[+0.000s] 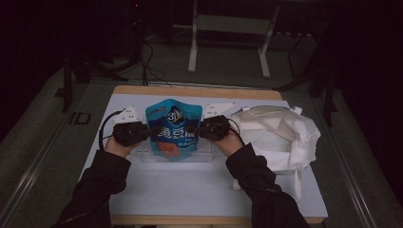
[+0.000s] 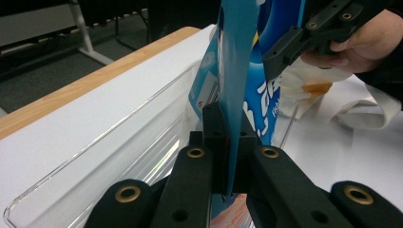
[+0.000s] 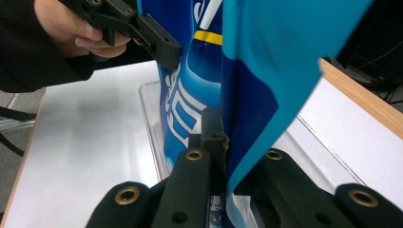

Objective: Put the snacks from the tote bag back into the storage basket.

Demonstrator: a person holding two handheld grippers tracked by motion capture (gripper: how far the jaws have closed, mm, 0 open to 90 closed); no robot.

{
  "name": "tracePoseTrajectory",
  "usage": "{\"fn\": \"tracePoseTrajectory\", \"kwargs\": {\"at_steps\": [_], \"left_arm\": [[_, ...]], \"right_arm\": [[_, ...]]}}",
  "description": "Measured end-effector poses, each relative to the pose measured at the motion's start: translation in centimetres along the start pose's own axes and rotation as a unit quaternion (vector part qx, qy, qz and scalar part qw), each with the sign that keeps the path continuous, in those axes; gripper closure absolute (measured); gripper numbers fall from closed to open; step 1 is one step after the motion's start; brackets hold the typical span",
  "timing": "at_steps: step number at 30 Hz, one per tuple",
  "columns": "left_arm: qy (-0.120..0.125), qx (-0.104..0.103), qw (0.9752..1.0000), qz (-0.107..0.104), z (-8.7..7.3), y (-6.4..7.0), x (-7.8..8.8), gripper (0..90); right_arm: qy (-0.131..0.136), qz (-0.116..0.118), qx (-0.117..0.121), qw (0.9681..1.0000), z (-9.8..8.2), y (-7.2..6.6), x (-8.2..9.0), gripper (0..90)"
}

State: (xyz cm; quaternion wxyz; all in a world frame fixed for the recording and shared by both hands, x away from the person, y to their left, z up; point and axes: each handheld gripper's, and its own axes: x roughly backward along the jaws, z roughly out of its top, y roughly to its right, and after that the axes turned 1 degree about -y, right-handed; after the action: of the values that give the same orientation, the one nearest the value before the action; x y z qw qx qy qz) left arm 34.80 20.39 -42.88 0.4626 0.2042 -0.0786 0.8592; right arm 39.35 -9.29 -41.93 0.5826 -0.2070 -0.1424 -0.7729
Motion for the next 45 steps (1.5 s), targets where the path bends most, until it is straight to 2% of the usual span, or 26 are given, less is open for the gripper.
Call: {"fn": "tracePoseTrajectory", "kwargs": {"at_steps": [9,11,13,15,16,17,18,22,23,25,26,27,31,32,37,39,45], "left_arm": [[0.000,0.004,1.0000,0.005,0.1,0.1,0.0,87.7],[-0.004,-0.003,1.0000,0.008,0.2,0.2,0.0,86.5],[-0.005,-0.002,0.9999,0.012,0.3,0.4,0.0,79.2],[-0.004,-0.001,0.9999,0.015,0.4,0.5,0.0,75.5],[-0.004,-0.001,0.9999,0.015,0.4,0.5,0.0,70.0],[-0.004,0.002,0.9999,0.016,0.4,0.5,0.0,67.3],[-0.007,-0.001,0.9998,0.018,0.5,0.6,0.1,67.1],[0.003,0.003,0.9997,0.022,0.7,0.9,0.4,49.5],[0.003,0.008,0.9996,0.026,0.8,1.0,0.4,43.0],[-0.003,0.015,0.9998,0.014,0.9,1.0,0.4,23.8],[-0.006,0.018,0.9996,0.022,0.9,1.1,0.4,16.4],[-0.008,0.016,0.9996,0.021,0.8,1.1,0.4,15.9],[-0.009,0.026,0.9995,0.018,0.6,1.1,0.6,1.8],[-0.002,0.033,0.9992,0.024,0.5,1.2,0.8,1.8],[0.002,0.037,0.9987,0.036,0.3,1.6,1.4,1.8],[0.003,0.038,0.9987,0.033,0.2,1.7,1.5,1.8],[-0.017,0.037,0.9972,0.063,-0.6,2.9,1.8,1.8]], "right_arm": [[-0.001,-0.006,-0.004,1.0000,0.2,0.3,0.1,82.7],[0.002,-0.011,-0.005,0.9999,0.3,0.3,0.1,76.9],[0.001,-0.014,-0.004,0.9999,0.4,0.3,0.2,72.9],[0.004,-0.017,-0.007,0.9998,0.6,0.3,0.3,63.1],[0.004,-0.017,-0.007,0.9998,0.6,0.3,0.3,63.1],[0.005,-0.024,-0.006,0.9997,0.8,0.2,0.5,54.2],[0.008,-0.029,-0.005,0.9995,0.9,0.1,0.7,50.1],[0.009,-0.047,0.005,0.9988,1.2,-0.1,1.3,46.0],[0.012,-0.045,0.002,0.9989,1.2,-0.1,1.4,44.3],[0.016,-0.049,0.000,0.9987,1.2,-0.2,1.7,39.0],[0.020,-0.046,-0.003,0.9987,1.2,-0.2,1.8,35.8],[0.023,-0.043,-0.006,0.9988,1.2,-0.3,1.9,32.8],[0.023,-0.034,-0.010,0.9991,1.2,-0.4,2.2,16.9],[0.025,-0.027,-0.013,0.9992,1.2,-0.4,2.3,13.1],[0.030,-0.032,-0.015,0.9989,1.1,-0.5,3.0,13.7],[0.027,-0.038,-0.014,0.9988,1.0,-0.5,3.1,13.7],[0.021,-0.052,-0.009,0.9984,0.6,-0.8,4.3,13.8]]}}
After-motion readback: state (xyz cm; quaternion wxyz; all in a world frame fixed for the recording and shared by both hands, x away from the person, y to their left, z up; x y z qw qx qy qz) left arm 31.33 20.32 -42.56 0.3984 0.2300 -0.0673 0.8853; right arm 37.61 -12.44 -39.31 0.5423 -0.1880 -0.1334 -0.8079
